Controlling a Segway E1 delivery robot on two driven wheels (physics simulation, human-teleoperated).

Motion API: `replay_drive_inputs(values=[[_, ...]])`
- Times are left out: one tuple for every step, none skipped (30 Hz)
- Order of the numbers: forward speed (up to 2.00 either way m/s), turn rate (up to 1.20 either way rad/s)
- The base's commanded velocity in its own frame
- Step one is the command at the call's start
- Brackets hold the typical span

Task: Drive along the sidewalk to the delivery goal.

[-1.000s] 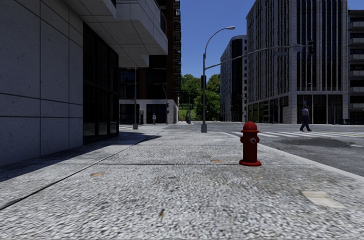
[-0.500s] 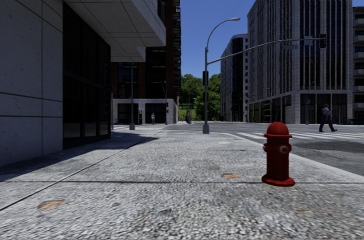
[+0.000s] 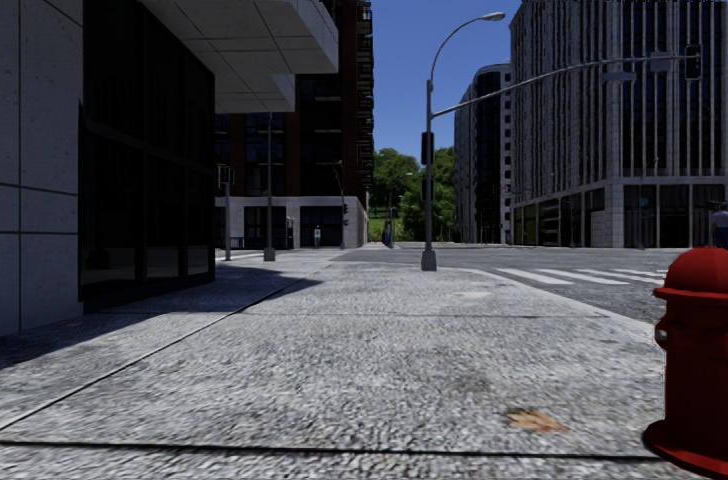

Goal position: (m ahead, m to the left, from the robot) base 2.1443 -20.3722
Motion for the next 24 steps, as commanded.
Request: replay_drive_inputs(values=[[2.0,0.05],[2.0,0.0],[2.0,0.0],[2.0,0.0],[2.0,0.0],[2.0,0.0],[2.0,0.0],[2.0,0.0],[2.0,0.0],[2.0,0.0],[2.0,0.0],[2.0,0.0],[2.0,0.0],[2.0,0.0],[2.0,0.0],[2.0,0.0],[2.0,0.0],[1.95,0.0],[1.9,0.0],[1.89,0.0],[1.88,0.0],[1.87,0.0],[1.86,0.0],[1.86,0.0]])
